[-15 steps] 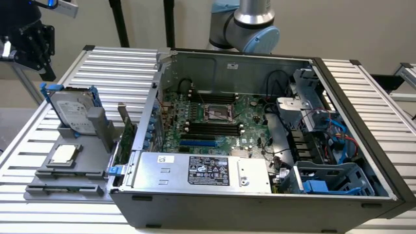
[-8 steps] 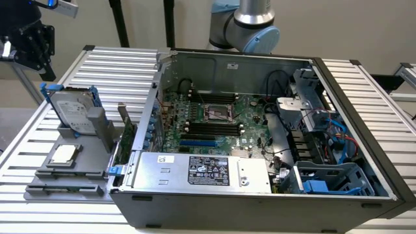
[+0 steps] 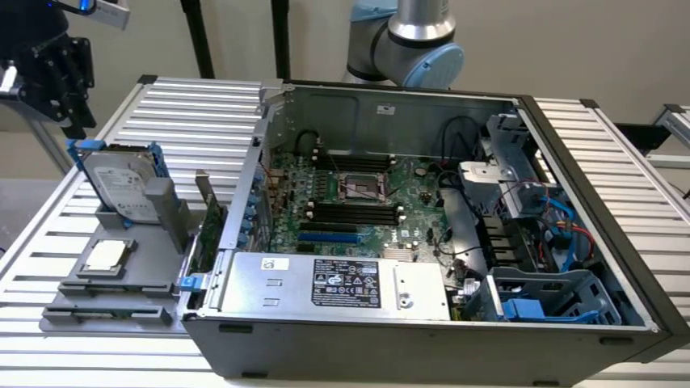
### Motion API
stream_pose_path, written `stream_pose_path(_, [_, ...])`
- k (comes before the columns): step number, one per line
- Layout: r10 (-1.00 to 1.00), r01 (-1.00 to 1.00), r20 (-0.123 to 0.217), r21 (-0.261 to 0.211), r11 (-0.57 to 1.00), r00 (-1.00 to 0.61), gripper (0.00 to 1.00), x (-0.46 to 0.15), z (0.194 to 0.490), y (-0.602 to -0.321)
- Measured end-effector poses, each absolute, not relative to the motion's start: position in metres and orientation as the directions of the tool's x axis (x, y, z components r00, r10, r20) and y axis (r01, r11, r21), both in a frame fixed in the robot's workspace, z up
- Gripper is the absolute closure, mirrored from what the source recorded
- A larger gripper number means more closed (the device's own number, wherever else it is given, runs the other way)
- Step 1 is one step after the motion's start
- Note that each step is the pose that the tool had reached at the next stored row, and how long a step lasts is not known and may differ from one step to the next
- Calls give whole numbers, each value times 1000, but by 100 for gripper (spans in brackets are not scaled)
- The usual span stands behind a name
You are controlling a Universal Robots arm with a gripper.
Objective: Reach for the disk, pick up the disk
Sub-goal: 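Pick up the disk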
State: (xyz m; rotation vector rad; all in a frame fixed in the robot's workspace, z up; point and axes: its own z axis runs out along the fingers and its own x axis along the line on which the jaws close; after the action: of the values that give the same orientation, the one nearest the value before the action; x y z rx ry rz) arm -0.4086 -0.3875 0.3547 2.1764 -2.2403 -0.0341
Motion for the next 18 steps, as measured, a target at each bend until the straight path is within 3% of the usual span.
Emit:
stream_pose_path(1, [-1000, -999, -2, 28, 29, -29, 70, -409, 355, -387])
stream_pose_path(4, [-1000, -999, -2, 28, 29, -29, 53, -409, 355, -387])
stream_pose_path(6, [-1000, -999, -2, 28, 29, -29, 53, -409, 353, -388])
stream_pose_path(7, [-1000, -999, -2, 27, 29, -29, 46, -409, 353, -388])
stream_pose_path(18, [-999, -999, -3, 18, 36, -36, 46, -409, 336, -386])
